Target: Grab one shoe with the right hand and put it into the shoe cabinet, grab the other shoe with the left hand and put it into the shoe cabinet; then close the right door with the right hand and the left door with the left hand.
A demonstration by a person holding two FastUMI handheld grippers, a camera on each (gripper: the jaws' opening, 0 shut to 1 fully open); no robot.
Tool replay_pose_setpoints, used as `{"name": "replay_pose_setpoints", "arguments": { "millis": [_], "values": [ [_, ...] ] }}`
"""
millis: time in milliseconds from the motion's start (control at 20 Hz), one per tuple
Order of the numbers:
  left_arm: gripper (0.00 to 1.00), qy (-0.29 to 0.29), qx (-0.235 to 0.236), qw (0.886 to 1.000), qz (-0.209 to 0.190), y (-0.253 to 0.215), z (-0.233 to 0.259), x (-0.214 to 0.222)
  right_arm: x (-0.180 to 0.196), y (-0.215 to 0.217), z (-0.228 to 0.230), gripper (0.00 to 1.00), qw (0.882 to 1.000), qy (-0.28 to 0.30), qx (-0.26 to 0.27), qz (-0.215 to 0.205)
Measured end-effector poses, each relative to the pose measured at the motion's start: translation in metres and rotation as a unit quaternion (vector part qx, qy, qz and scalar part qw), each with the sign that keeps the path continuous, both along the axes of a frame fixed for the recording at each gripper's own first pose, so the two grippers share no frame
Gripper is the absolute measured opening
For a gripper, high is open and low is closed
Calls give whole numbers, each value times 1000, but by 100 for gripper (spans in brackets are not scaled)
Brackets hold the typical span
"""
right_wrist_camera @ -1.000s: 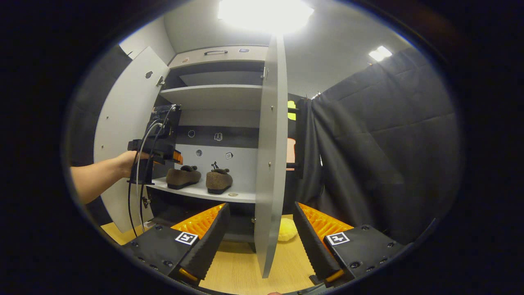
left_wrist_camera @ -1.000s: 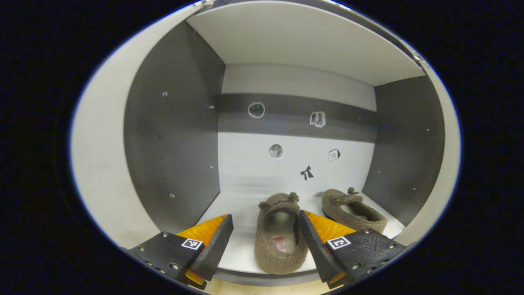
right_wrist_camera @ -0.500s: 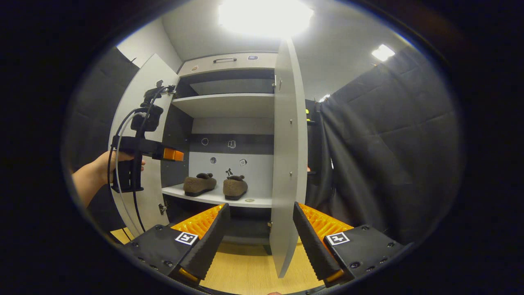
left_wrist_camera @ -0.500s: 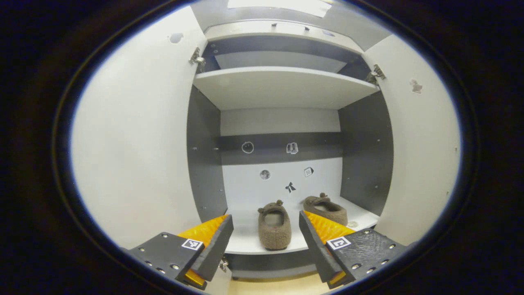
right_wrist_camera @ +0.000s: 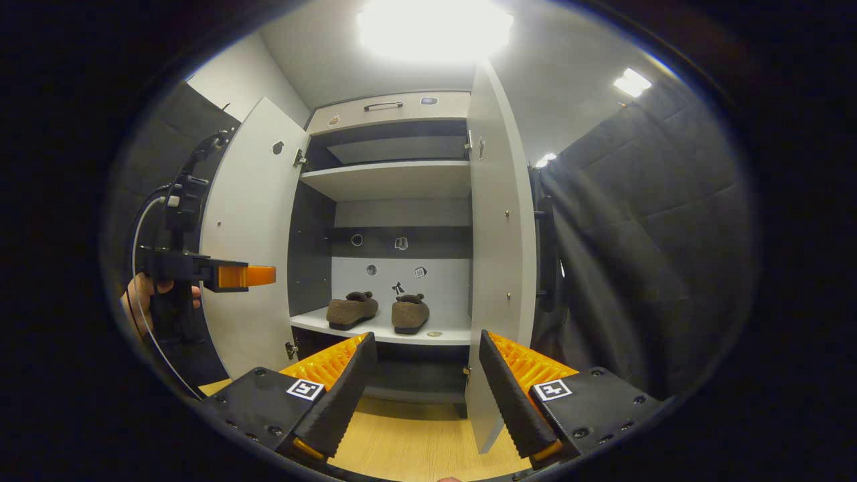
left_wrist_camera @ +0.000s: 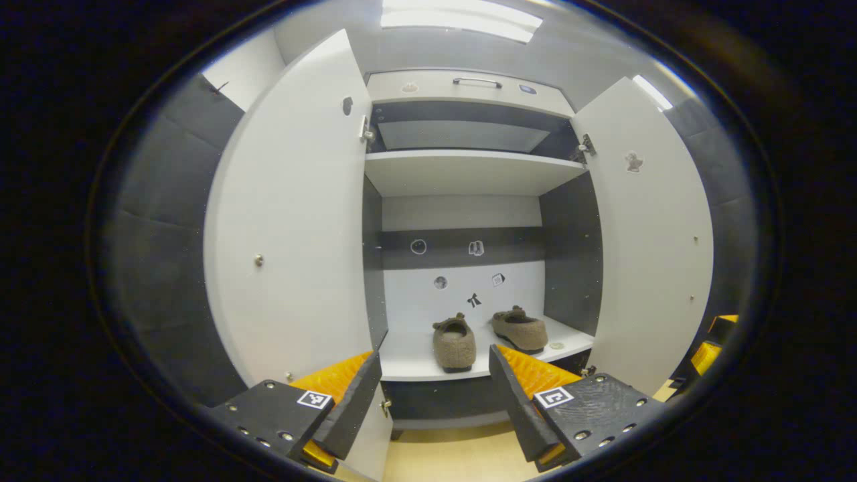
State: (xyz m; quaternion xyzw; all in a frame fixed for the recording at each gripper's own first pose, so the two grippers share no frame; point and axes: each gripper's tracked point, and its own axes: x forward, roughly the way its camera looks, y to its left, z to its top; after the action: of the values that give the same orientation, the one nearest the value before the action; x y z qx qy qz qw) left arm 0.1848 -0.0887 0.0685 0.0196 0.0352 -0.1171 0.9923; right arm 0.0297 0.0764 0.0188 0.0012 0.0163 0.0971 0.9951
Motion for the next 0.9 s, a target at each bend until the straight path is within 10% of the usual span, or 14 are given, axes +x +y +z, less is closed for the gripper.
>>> {"name": "replay_pose_setpoints", "arguments": {
  "millis": [650, 700, 900],
  "values": [
    [99, 10, -6, 999, 43, 78, -23, -66, -2, -2, 2, 97, 1000, 19, 10, 22],
    [88, 10, -3, 999, 45, 82, -25, -67, -1, -8, 3, 97, 1000, 19, 2, 19],
    [99, 6, 6, 999, 47, 91, -28, -72, 6, -41, 15, 98, 1000, 15, -19, -9]
  ]
}}
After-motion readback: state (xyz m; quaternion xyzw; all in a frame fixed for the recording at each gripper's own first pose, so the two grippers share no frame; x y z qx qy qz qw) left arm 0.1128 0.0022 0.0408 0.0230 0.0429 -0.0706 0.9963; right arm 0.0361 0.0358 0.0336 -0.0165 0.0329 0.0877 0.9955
